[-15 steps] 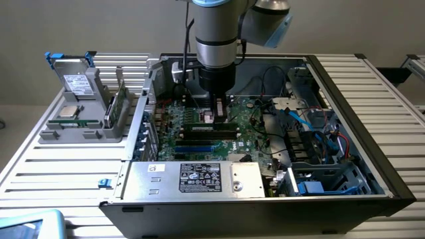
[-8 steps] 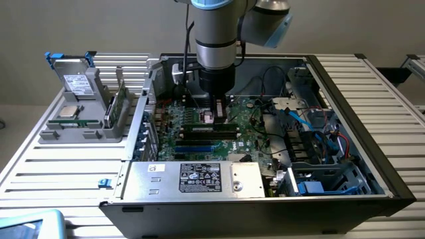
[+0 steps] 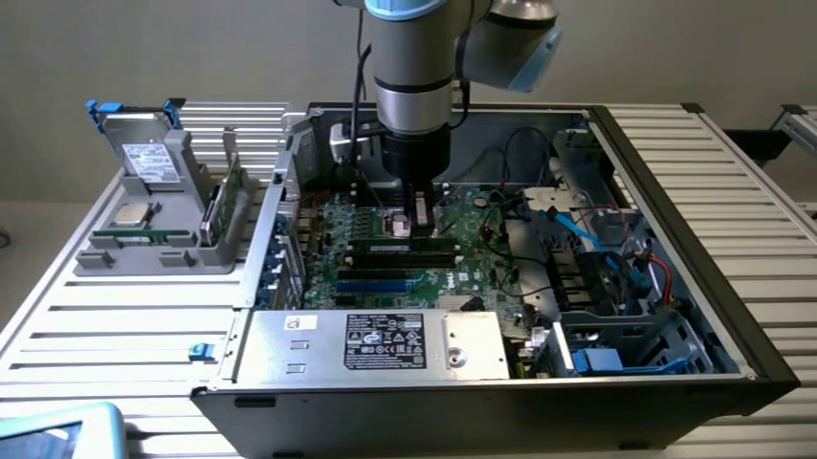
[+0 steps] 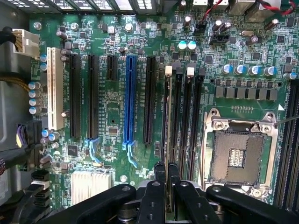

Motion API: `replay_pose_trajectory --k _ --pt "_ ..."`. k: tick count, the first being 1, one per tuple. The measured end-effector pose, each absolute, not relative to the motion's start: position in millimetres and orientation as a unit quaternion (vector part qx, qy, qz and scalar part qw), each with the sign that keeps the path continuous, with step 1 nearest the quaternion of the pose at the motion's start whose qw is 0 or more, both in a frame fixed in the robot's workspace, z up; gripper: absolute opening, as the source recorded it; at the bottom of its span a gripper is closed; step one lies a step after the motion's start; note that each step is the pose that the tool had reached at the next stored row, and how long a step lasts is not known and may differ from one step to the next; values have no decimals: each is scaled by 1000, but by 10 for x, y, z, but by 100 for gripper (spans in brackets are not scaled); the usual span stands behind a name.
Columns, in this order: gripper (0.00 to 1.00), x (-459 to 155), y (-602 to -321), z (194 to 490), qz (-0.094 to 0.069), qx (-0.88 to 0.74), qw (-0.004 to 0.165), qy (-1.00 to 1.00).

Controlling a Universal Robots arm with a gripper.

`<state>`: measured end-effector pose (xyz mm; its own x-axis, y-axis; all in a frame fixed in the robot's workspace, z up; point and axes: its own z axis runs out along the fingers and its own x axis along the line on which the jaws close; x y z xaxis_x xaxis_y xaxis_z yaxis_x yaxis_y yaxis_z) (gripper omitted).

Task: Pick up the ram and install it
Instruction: 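Insert the ram into the slot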

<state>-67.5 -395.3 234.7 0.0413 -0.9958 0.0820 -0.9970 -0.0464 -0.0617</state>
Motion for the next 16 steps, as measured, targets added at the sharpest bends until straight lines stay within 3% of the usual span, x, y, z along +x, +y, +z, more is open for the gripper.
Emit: replay_pose_trajectory --k 16 --pt "14 -676 -3967 2311 52 711 6 -701"
